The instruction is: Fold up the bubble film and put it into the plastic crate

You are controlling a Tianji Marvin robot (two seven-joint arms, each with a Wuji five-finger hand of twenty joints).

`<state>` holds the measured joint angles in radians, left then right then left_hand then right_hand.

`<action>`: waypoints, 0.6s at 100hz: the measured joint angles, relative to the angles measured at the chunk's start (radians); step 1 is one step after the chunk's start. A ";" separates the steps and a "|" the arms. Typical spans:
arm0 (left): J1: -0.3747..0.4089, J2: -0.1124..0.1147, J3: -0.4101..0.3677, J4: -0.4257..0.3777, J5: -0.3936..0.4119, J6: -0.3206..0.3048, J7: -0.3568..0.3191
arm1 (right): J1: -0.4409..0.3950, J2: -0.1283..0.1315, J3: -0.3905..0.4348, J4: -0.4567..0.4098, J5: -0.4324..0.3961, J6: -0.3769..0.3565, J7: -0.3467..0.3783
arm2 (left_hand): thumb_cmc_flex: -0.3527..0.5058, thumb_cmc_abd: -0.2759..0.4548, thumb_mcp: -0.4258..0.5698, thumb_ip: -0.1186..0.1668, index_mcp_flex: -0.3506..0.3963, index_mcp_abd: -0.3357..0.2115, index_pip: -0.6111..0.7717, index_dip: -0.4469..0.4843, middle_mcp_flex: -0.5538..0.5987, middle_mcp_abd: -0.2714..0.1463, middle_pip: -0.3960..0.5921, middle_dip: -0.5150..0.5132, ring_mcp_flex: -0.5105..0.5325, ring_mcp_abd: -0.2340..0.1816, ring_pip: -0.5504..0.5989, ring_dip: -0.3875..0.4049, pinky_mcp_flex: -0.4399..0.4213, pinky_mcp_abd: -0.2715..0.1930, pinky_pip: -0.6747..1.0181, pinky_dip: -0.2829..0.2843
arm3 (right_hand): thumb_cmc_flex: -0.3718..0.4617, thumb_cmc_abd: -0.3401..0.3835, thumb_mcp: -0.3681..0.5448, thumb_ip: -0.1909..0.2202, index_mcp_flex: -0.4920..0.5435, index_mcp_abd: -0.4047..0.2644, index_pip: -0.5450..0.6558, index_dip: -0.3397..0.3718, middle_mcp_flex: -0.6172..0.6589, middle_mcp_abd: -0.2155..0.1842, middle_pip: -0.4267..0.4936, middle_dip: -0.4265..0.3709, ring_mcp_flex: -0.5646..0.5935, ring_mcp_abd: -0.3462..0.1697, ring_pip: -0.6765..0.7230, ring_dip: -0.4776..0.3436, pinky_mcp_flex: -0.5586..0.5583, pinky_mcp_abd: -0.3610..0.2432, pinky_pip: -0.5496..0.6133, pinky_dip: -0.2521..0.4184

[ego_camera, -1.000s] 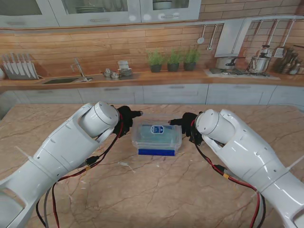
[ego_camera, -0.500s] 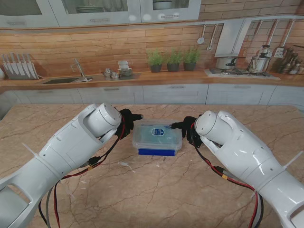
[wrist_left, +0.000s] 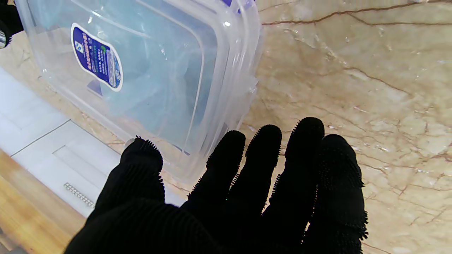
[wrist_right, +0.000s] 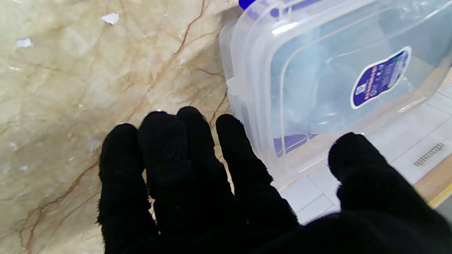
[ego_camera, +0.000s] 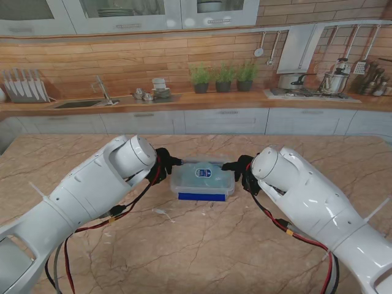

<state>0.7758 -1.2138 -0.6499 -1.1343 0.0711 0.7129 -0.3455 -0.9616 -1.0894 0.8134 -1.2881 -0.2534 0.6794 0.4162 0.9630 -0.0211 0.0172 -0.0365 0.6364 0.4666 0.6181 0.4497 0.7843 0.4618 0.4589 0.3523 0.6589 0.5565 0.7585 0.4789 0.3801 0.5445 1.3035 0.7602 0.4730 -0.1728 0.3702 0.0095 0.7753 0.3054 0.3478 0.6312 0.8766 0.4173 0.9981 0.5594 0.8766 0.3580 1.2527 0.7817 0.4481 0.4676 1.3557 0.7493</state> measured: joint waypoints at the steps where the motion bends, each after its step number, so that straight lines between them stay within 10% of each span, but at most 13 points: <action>1: -0.001 0.000 0.002 0.001 -0.001 0.001 -0.002 | -0.001 0.000 0.001 -0.001 0.000 0.001 0.000 | 0.000 0.000 0.000 0.000 -0.001 -0.001 0.000 -0.001 -0.005 0.000 -0.005 0.000 -0.005 0.000 0.000 0.000 -0.003 0.000 -0.001 -0.003 | 0.000 0.000 0.000 0.000 -0.002 -0.002 0.000 0.000 0.000 0.000 0.000 0.000 0.000 0.000 0.000 0.000 0.000 0.000 0.000 0.000; 60: 0.144 0.017 -0.171 -0.125 0.029 0.012 0.083 | -0.119 0.001 0.132 -0.086 -0.083 -0.013 -0.060 | -0.063 0.000 -0.015 0.000 -0.090 -0.114 -0.083 -0.052 -0.097 0.003 -0.015 -0.003 -0.096 -0.001 -0.014 0.013 -0.088 -0.016 -0.011 -0.006 | 0.000 0.000 0.000 0.000 -0.018 -0.122 -0.013 -0.017 -0.004 -0.002 -0.042 -0.037 -0.019 0.000 -0.067 -0.016 -0.043 -0.004 -0.003 -0.025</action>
<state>0.9202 -1.1970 -0.8209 -1.2598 0.1000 0.7251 -0.2622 -1.0809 -1.0885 0.9456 -1.3737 -0.3366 0.6661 0.3564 0.8997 -0.0207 0.0022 -0.0365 0.5466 0.3522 0.5346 0.3978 0.6872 0.4651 0.4442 0.3496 0.5633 0.5557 0.7448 0.4922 0.2916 0.5286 1.2923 0.7547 0.4730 -0.1728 0.3702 0.0096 0.7570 0.1836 0.3352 0.6146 0.8726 0.4154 0.9558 0.5220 0.8572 0.3583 1.1859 0.7659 0.4051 0.4635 1.3528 0.7244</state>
